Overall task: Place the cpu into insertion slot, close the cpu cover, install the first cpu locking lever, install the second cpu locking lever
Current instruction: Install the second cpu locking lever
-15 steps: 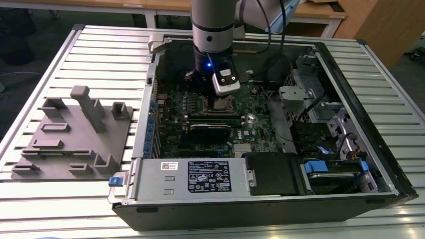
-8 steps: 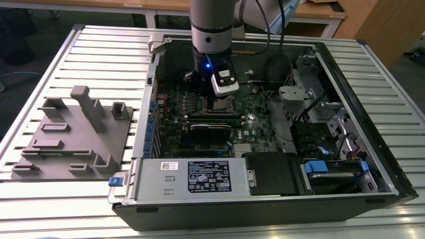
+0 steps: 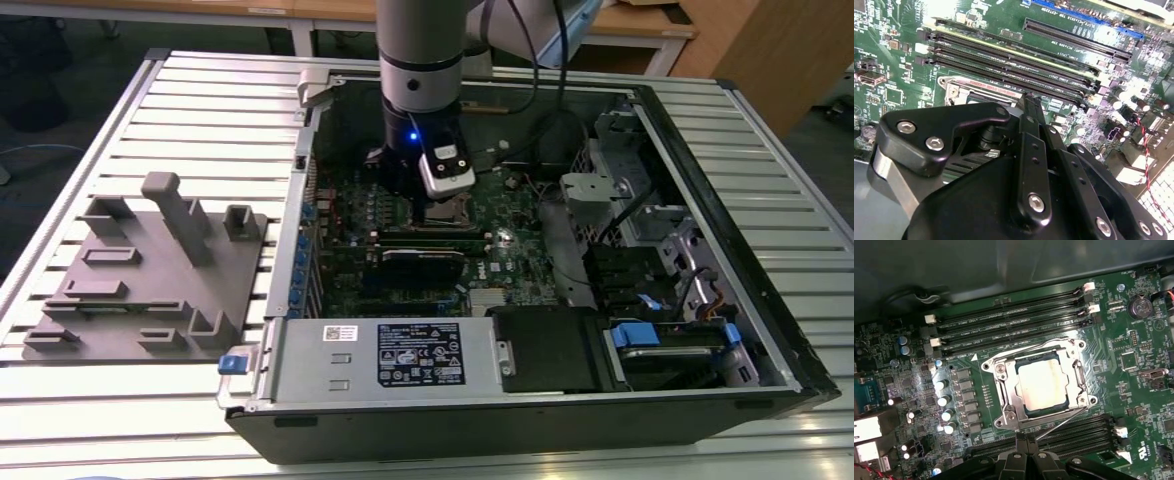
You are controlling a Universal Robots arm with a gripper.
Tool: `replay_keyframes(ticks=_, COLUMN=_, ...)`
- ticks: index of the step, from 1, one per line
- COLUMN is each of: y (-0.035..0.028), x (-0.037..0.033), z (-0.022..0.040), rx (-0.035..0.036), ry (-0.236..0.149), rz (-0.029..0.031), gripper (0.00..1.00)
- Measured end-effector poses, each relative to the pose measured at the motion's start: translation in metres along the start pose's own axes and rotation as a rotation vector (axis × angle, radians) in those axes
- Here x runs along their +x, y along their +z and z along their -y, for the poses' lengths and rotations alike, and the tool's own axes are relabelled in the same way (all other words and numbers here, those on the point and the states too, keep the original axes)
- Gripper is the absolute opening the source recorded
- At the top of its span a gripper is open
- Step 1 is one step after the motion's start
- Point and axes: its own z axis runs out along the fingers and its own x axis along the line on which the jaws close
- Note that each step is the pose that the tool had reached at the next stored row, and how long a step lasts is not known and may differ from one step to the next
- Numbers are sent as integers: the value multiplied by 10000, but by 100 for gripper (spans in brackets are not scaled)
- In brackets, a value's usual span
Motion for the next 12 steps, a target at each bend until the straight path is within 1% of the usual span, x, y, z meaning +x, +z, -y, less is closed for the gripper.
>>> replay_keyframes(ticks=7, y=4, x=1, z=0, rx=-2, ry=0, rz=0, gripper=10)
replay_keyframes(ticks=10, y=32, x=10, z=2, rx=-1, ry=-1, rz=0, gripper=10)
replay_keyframes(ticks=12, y=34, x=10, z=6, rx=-1, ry=-2, rz=-1, gripper=10)
